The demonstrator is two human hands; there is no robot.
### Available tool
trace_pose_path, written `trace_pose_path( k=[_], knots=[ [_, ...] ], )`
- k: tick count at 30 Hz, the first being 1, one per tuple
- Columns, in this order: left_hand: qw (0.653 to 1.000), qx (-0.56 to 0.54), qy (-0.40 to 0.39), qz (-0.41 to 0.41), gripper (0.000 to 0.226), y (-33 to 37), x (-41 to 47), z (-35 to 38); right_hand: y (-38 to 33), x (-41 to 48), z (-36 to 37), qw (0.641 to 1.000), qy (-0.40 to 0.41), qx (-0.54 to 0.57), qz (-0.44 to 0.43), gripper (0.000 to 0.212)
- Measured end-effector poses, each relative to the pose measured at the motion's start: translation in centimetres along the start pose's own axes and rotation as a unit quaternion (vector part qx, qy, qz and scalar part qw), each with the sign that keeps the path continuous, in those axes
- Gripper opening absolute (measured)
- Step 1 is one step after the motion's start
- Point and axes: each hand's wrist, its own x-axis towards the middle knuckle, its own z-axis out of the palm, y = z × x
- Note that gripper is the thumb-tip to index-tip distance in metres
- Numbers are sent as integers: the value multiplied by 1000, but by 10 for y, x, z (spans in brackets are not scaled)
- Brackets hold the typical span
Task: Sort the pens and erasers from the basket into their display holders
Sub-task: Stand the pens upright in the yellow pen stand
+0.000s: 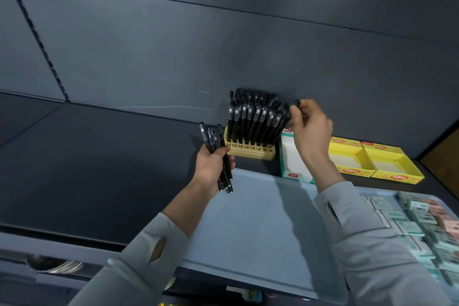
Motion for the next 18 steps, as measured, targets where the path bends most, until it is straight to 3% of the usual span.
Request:
trace_pose_path(
  k=[9, 15, 18],
  knots=[
    [998, -36, -25, 46, 16, 4, -2, -6, 16, -12, 19, 999, -36, -6, -4, 17],
    [995, -22, -64, 73, 13, 6, -4, -7, -4, -22, 20, 998, 39, 32, -41, 13],
    [994, -9, -74, 82, 12, 5, -4, -6, -25, -33, 29, 994, -31, 42, -94, 15]
  ],
)
